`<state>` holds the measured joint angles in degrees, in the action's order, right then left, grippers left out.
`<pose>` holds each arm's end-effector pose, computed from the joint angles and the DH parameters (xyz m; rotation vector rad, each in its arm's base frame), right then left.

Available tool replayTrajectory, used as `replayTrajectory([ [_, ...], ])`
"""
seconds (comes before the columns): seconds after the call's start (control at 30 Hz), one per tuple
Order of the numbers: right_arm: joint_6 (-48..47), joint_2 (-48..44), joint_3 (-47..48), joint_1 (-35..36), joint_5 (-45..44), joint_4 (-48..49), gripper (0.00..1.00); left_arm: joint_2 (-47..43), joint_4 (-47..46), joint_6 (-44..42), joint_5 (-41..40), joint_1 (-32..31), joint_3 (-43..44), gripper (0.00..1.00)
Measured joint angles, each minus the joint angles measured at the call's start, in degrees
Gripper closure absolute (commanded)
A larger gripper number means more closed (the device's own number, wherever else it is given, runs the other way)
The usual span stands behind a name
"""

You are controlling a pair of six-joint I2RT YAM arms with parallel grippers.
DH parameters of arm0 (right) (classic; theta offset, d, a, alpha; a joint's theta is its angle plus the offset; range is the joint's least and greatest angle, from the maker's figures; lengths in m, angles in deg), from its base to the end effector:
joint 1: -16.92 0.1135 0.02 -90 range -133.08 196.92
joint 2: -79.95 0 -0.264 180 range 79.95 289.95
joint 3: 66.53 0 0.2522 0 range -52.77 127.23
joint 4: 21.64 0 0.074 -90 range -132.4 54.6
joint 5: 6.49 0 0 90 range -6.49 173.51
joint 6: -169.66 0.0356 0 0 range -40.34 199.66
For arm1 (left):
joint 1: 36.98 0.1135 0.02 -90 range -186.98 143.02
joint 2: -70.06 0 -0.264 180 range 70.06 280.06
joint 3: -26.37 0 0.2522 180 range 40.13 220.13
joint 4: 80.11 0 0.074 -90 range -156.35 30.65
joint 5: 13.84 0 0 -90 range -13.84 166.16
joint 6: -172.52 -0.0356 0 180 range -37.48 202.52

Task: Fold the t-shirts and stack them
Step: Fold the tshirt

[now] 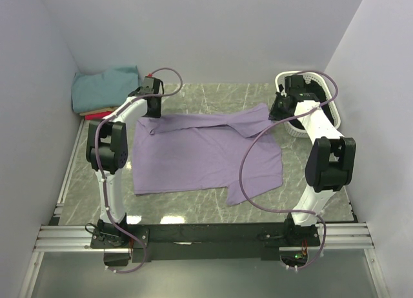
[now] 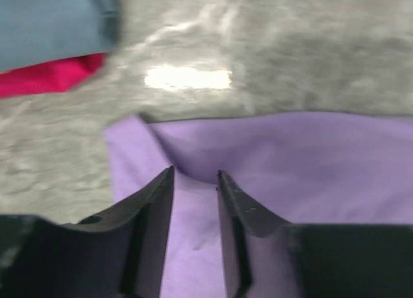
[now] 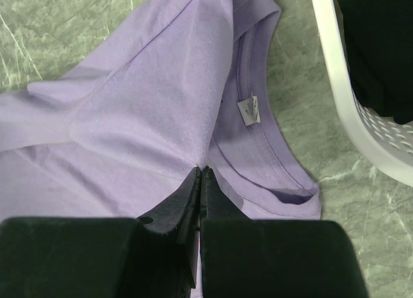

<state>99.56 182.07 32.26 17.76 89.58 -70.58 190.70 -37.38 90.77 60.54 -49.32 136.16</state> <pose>0.3941 0.0095 0.2704 0.3689 2.4707 0.2839 0.4578 -0.0903 0.2060 -0.0232 2.4666 0.1877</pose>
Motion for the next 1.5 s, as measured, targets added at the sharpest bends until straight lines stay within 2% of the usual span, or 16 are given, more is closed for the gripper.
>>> replayTrajectory([
  [0.17, 0.0, 0.0, 0.0, 0.0, 0.0, 0.0, 1.0, 0.0, 1.3, 0.2, 5.5, -0.2, 1.0, 0.57],
  [0.33, 0.0, 0.0, 0.0, 0.0, 0.0, 0.0, 1.0, 0.0, 2.4, 0.7, 5.6, -0.4, 2.2, 0.56],
  [0.93, 0.0, 0.0, -0.3, 0.0, 1.1, 1.2, 0.99, 0.3, 9.9, 3.0, -0.8, -2.4, 3.6, 0.56],
  [1.33, 0.0, 0.0, -0.3, 0.0, 1.4, 1.3, 0.99, 4.2, 9.9, 4.0, -4.4, -3.1, 3.6, 0.57],
  [1.43, 0.0, 0.0, -0.3, 0.0, 1.6, 1.3, 0.99, 5.0, 10.0, 4.6, -5.2, -3.4, 3.6, 0.63],
  [1.5, 0.0, 0.0, -0.3, 0.0, 1.8, 1.3, 0.99, 5.0, 9.9, 4.8, -5.3, -3.5, 3.6, 0.8],
])
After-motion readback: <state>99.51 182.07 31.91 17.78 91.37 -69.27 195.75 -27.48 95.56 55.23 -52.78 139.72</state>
